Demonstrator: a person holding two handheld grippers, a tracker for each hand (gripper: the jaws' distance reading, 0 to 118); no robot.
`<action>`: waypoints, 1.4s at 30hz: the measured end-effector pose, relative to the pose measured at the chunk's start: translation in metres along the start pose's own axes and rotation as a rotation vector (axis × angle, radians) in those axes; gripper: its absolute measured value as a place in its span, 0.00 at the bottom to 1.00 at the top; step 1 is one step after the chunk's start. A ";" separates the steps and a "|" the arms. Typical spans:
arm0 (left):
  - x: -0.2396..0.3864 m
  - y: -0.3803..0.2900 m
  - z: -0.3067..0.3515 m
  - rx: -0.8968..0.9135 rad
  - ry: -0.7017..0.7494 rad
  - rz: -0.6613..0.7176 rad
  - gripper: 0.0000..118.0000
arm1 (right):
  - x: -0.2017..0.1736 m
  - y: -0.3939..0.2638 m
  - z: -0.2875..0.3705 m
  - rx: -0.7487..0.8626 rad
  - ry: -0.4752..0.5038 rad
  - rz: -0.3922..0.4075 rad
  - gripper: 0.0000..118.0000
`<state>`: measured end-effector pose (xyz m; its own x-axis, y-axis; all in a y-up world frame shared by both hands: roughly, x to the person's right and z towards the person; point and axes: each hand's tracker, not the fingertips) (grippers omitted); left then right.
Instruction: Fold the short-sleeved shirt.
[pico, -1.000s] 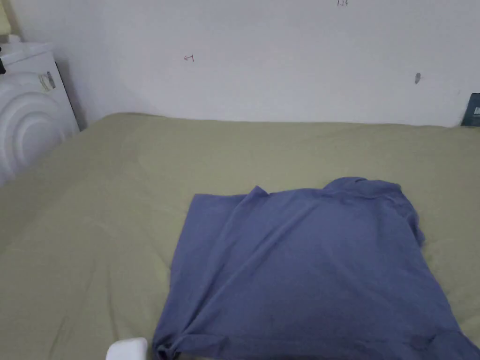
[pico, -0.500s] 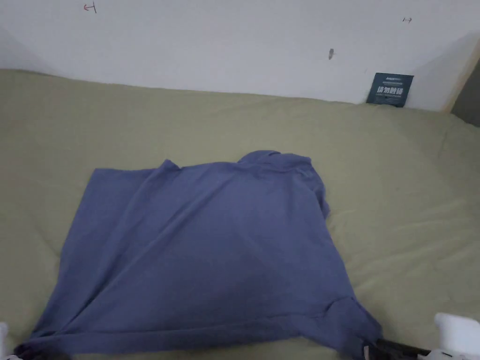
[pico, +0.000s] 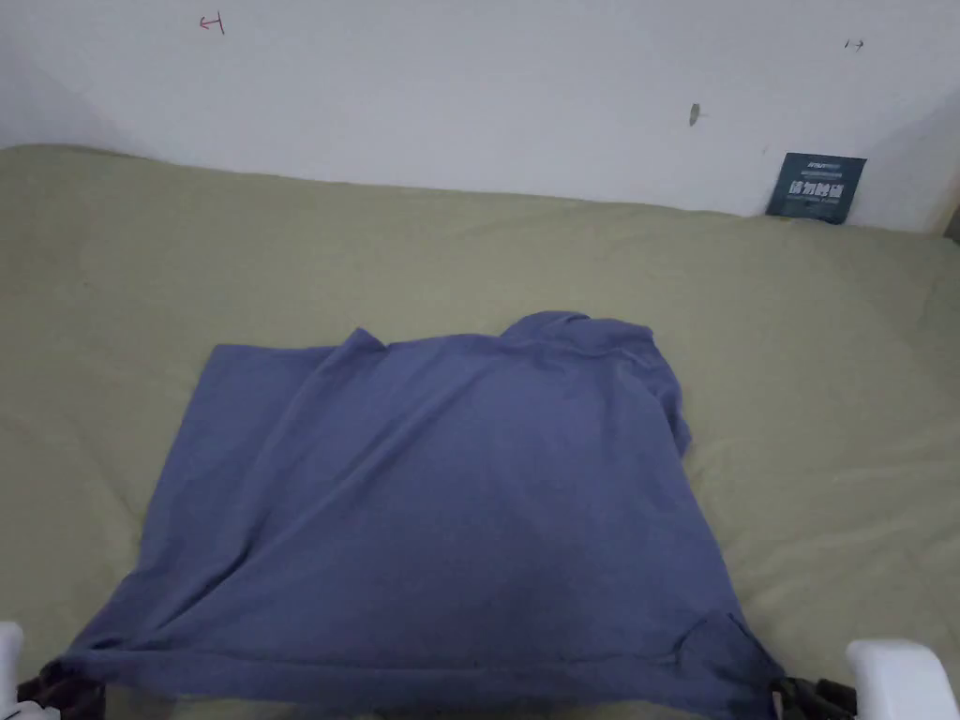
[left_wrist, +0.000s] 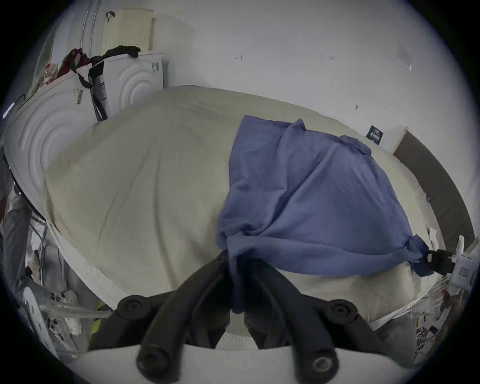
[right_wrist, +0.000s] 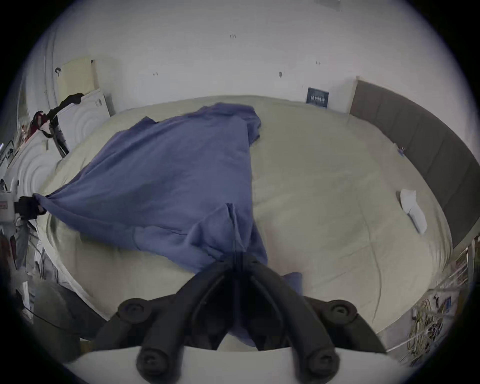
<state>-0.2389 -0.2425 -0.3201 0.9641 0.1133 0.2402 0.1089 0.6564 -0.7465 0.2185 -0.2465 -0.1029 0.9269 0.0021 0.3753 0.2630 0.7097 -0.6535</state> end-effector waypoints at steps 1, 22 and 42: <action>0.000 0.001 0.001 0.002 0.000 -0.002 0.06 | -0.001 0.001 0.006 0.000 0.001 -0.005 0.07; 0.010 0.143 -0.042 -0.101 -0.131 -0.235 0.06 | 0.031 0.171 -0.062 -0.050 0.141 -0.063 0.07; 0.006 0.187 -0.074 -0.074 0.040 -0.331 0.18 | 0.011 0.225 -0.104 0.188 -0.021 0.085 0.58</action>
<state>-0.1945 -0.1745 -0.5040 0.8821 -0.1275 0.4535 0.4335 0.5964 -0.6756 0.3153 -0.1595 -0.3144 0.9374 0.0804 0.3389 0.1279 0.8256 -0.5496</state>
